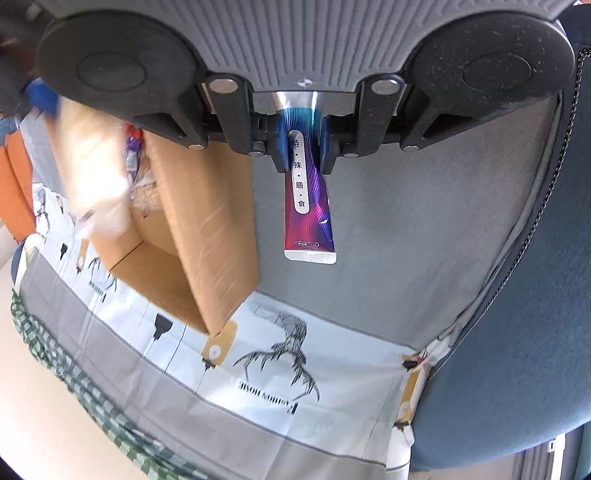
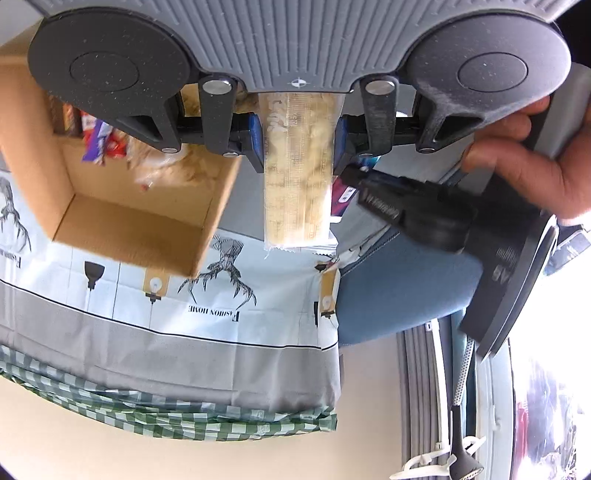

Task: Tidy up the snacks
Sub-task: 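Lift and carry the pink stick and wafer bar over the box with both tools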

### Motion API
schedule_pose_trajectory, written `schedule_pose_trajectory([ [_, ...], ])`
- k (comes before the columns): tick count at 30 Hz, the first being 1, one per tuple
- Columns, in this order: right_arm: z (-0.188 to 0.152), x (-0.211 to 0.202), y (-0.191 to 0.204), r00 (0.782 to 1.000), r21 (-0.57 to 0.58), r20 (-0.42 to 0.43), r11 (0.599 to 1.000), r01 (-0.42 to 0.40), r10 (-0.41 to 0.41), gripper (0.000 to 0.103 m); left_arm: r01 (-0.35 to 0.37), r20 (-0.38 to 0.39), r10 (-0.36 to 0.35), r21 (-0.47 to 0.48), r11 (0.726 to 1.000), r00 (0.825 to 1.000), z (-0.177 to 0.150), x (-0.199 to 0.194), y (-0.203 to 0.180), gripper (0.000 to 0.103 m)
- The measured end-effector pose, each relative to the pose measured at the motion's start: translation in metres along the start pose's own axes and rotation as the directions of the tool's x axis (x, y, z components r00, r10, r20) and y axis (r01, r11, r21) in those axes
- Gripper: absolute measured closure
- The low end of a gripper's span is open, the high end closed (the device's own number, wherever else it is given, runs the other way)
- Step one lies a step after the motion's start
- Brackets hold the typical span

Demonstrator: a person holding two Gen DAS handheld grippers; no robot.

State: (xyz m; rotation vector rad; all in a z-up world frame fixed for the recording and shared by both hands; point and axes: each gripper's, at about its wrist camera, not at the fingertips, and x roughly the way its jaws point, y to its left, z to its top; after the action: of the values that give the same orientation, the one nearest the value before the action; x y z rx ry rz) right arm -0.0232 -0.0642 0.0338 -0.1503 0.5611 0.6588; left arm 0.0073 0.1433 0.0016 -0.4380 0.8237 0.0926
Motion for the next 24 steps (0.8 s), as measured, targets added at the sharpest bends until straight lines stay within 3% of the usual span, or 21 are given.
schedule_pose_trajectory([
  [6, 0.032, -0.015, -0.065, 0.992, 0.028, 0.091, 0.996, 0.090, -0.093, 0.065, 0.032, 0.064, -0.032, -0.001, 0.999, 0.997, 0.004, -0.003, -0.014, 0.085],
  [9, 0.030, -0.013, -0.101, 0.980, 0.072, 0.122, 0.986, 0.148, -0.155, 0.065, 0.050, 0.095, -0.051, 0.012, 0.999, 0.994, 0.005, -0.004, -0.024, 0.085],
  [12, 0.017, -0.009, -0.128, 0.975, 0.188, 0.087, 0.965, 0.185, -0.204, 0.065, 0.070, 0.123, -0.072, 0.023, 0.997, 0.990, 0.005, -0.005, -0.035, 0.085],
  [15, 0.012, -0.016, -0.137, 0.971, 0.222, 0.113, 0.958, 0.183, -0.211, 0.065, 0.101, 0.149, -0.104, 0.030, 0.994, 0.983, 0.006, -0.006, -0.044, 0.085],
  [20, 0.004, -0.022, -0.143, 0.964, 0.185, 0.120, 0.959, 0.214, -0.238, 0.065, 0.147, 0.186, -0.153, 0.042, 0.988, 0.971, 0.008, -0.006, -0.061, 0.085],
  [24, -0.002, -0.026, -0.155, 0.957, 0.188, 0.119, 0.952, 0.241, -0.266, 0.065, 0.169, 0.172, -0.177, 0.061, 0.984, 0.969, 0.008, 0.003, -0.079, 0.085],
])
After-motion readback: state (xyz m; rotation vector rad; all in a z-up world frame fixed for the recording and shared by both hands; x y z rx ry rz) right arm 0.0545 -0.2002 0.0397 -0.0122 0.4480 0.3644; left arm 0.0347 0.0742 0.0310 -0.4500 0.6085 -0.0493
